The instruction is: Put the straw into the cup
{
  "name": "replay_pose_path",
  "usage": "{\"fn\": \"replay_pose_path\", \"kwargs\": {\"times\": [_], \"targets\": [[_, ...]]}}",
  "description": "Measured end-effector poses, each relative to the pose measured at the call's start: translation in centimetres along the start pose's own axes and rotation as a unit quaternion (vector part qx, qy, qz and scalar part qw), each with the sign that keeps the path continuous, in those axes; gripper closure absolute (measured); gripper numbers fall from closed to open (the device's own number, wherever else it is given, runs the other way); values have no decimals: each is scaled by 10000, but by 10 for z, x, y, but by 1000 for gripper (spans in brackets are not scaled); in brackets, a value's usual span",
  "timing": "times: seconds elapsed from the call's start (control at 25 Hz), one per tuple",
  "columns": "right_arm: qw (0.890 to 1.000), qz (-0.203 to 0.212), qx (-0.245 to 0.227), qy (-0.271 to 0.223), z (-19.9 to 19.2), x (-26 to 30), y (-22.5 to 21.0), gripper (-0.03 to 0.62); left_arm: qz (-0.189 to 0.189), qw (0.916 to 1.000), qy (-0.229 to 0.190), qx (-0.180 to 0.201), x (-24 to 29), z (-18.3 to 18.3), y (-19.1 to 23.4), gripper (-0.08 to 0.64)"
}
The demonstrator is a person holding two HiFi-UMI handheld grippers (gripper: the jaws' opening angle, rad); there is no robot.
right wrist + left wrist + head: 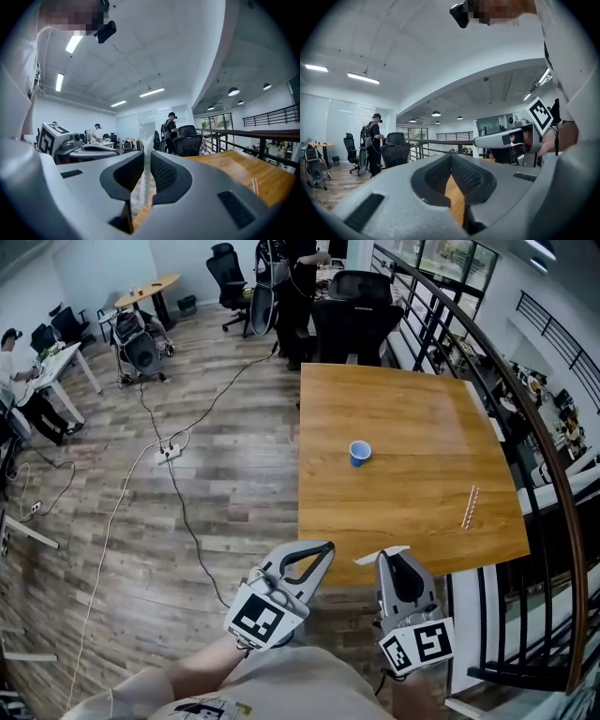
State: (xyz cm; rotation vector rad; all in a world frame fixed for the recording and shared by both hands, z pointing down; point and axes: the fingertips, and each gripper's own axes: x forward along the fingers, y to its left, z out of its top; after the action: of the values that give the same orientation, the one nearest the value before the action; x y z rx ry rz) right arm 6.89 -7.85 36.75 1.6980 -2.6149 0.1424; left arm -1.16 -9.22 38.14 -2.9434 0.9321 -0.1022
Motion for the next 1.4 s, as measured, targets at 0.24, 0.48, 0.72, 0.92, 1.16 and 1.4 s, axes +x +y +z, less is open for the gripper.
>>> {"fn": "replay_pose_path", "kwargs": {"times": [0.24,0.48,0.72,0.92,1.16,1.4], "targets": [[9999,-124,-10,-83,19,57,-13,540,-202,9998,24,-81,29,7,51,547],[9989,-348,-302,-68,26,95,-18,540,-579,9982,75,158,51,-3,85,548],[9977,-443,-511,74,22,117,-25,540,-694,9975,103,38,67,-12,106,548],[9979,-457,-457,87,24,126,-34,540,-635,9979,95,24,72,-8,113,547],[9985,-360,-396,57,25,129,-47,540,-420,9989,177,76,77,-6,115,548],[9995,-66,-301,114,19,130,-60,540,-160,9995,269,-10,87,-5,108,547]]}}
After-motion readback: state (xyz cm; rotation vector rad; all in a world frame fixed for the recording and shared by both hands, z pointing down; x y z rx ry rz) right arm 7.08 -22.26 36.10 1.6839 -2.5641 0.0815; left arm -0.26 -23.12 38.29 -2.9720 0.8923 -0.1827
